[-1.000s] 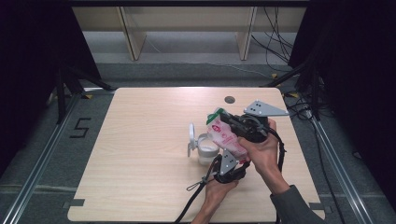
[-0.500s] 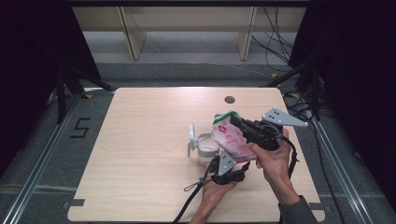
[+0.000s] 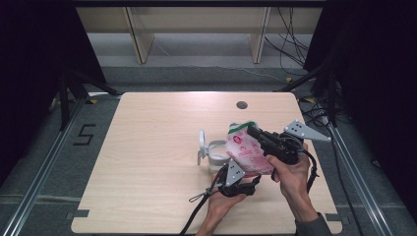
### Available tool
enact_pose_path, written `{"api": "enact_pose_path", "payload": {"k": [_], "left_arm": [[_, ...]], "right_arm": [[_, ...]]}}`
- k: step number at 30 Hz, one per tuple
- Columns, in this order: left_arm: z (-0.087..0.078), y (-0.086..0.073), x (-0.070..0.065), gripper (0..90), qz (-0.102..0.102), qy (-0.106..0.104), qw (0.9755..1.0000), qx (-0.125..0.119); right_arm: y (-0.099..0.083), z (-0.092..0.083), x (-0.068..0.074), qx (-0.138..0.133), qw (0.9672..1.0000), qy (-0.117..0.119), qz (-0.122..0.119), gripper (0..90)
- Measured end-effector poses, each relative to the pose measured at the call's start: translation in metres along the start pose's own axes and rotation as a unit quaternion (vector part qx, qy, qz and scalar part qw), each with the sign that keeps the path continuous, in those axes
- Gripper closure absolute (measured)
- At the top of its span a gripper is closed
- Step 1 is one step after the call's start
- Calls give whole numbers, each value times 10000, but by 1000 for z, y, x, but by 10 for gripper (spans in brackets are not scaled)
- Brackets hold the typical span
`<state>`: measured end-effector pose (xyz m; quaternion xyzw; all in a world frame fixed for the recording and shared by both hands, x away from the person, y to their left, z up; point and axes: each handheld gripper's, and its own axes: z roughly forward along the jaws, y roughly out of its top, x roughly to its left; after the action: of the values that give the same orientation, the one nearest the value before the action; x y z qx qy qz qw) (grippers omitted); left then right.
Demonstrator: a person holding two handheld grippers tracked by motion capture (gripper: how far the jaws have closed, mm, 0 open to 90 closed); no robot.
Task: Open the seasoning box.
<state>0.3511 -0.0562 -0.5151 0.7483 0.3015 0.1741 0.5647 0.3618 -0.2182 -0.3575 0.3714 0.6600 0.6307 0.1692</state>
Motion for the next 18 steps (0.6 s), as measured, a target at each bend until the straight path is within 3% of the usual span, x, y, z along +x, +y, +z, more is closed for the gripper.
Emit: {"api": "enact_pose_path", "payload": {"k": [1, 3, 4, 5, 9, 14, 18], "left_arm": [[-1, 0, 0, 317, -4, -4, 10000, 17], [-6, -2, -4, 297, -12, 86, 10000, -23], [-7, -2, -4, 295, 30, 111, 9999, 3], [-9, -3, -5, 300, -22, 123, 9999, -14], [-13, -3, -5, 296, 12, 49, 9999, -87], [-20, -6, -6, 280, 113, -46, 9999, -2], [-27, -7, -5, 283, 131, 28, 9999, 11]], "right_arm": [[-1, 0, -2, -39, 10000, -11, -77, 900], [-3, -2, -2, 106, 9999, -6, 129, 900], [-4, -1, -5, 15, 10000, 2, 47, 900], [-4, -2, -5, 97, 9999, -11, 82, 900], [-5, -3, -7, 33, 10000, -38, 67, 900], [-7, -6, -9, 55, 9999, -66, 147, 900], [-11, -6, -14, 47, 9996, -146, 248, 900]]}}
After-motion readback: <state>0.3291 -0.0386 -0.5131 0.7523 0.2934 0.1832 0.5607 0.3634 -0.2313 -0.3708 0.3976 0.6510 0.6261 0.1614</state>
